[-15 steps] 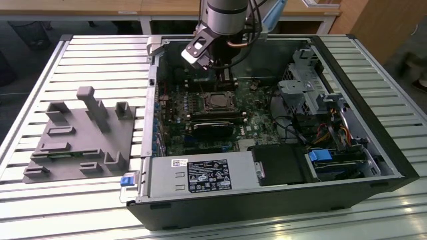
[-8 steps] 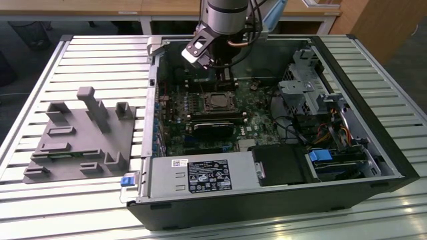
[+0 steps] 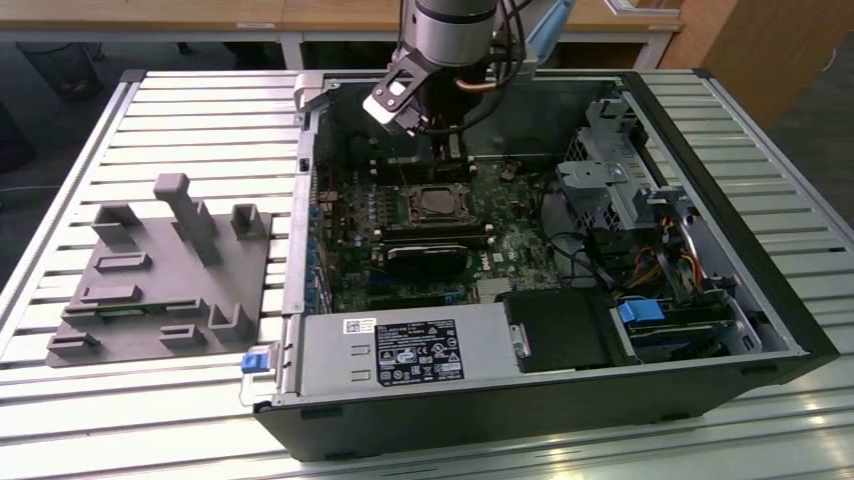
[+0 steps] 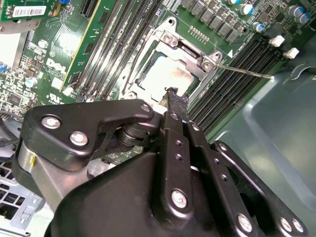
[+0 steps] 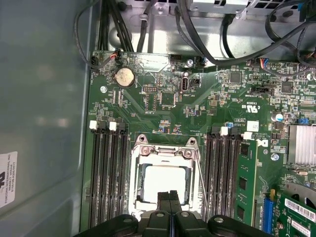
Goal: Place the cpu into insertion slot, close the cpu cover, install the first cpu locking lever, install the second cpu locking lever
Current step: 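Install the first cpu locking lever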
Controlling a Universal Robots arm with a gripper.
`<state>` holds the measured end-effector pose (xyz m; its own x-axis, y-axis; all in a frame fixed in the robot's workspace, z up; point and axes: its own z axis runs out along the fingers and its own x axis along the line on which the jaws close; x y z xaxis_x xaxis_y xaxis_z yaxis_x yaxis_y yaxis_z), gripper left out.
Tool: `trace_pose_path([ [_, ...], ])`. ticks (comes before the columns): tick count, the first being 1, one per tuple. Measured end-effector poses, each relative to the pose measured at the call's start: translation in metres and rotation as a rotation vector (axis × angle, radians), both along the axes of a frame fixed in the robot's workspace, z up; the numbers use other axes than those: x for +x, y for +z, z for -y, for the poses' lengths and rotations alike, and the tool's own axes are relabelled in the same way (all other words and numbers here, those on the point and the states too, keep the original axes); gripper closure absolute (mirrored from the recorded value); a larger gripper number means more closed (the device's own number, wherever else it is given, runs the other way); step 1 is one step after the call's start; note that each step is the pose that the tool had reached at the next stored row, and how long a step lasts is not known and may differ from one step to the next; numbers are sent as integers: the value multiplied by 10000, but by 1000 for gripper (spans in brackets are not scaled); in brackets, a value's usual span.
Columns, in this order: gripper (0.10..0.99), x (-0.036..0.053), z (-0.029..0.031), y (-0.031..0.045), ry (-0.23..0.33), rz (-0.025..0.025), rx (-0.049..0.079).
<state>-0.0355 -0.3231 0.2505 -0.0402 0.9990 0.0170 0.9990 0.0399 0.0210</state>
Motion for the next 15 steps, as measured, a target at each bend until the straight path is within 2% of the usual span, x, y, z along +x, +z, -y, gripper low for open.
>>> trace_pose_path([
  [15, 980, 0, 0, 44, 0, 0, 0],
])
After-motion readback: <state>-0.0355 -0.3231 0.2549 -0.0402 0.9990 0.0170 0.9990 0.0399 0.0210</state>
